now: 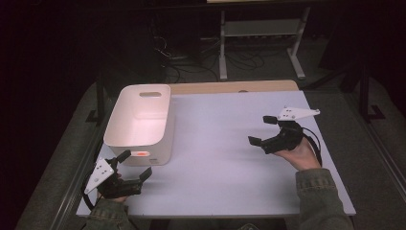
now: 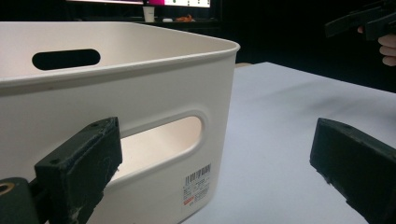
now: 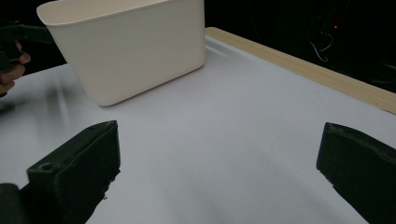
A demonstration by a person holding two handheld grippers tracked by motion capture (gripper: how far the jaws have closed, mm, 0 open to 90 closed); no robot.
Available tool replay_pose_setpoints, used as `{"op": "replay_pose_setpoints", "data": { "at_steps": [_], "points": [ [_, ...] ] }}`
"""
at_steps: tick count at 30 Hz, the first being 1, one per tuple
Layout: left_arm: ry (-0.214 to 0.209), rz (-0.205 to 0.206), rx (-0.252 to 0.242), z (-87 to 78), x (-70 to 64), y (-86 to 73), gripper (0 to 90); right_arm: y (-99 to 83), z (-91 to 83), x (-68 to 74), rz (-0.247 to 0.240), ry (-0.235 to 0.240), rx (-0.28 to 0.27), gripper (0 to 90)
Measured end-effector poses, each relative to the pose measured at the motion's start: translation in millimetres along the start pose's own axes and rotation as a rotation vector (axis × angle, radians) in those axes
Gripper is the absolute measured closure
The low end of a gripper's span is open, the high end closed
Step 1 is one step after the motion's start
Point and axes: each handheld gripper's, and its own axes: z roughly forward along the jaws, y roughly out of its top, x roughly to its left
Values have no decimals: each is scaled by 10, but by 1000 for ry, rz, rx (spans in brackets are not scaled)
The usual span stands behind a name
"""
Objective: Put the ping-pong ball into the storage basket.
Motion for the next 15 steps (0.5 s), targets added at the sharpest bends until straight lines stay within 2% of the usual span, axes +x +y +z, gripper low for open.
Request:
{"op": "replay_pose_setpoints", "data": {
  "at_steps": [15],
  "points": [
    [0,1,-2,-5,2,2,17,-224,-119,-39,26,-55,-30,0]
  ]
}}
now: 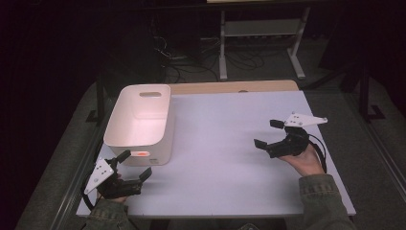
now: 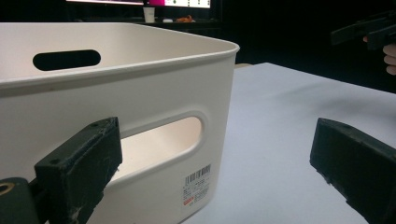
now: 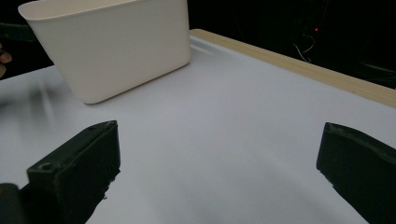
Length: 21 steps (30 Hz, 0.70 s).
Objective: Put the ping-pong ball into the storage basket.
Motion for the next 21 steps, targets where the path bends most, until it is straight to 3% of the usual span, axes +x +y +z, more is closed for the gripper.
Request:
{"op": "replay_pose_setpoints", "data": {
  "at_steps": [14,21],
  "points": [
    [-1,0,-1,0,1,0,17,-250,-77,-42,34,-47,-33,0],
    [-1,1,-1,-1,2,0,17,-359,-80,-39,39,-73,-24,0]
  ]
}}
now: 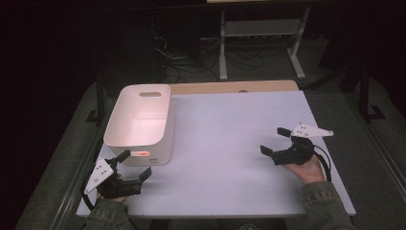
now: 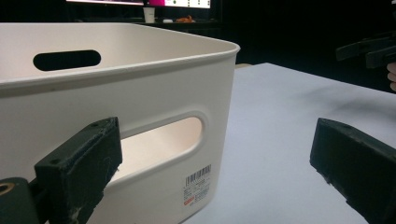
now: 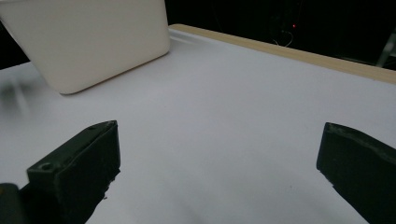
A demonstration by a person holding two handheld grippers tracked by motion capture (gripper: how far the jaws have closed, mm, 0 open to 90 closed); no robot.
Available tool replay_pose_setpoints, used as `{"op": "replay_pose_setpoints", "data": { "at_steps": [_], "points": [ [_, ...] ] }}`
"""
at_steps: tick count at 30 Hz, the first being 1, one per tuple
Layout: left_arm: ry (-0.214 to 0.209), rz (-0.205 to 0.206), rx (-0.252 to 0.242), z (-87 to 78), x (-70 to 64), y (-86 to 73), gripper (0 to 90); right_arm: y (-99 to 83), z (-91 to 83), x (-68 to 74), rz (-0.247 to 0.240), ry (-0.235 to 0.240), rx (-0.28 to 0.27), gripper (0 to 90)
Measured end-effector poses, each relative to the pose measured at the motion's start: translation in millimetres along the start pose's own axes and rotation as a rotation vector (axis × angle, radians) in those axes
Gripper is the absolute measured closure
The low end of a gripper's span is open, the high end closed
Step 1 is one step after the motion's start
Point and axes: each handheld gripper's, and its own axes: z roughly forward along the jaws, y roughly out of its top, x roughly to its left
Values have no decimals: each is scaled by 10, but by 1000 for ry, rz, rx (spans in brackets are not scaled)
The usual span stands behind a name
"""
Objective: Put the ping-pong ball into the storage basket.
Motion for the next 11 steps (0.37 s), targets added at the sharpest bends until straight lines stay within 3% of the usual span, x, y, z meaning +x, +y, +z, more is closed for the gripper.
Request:
{"op": "replay_pose_setpoints", "data": {
  "at_steps": [5,11],
  "points": [
    [-2,1,-1,-4,0,2,17,-34,-42,6,-10,-34,-15,0],
    [-2,-1,-2,-6,-2,2,17,-39,-27,-5,0,-40,-12,0]
  ]
}}
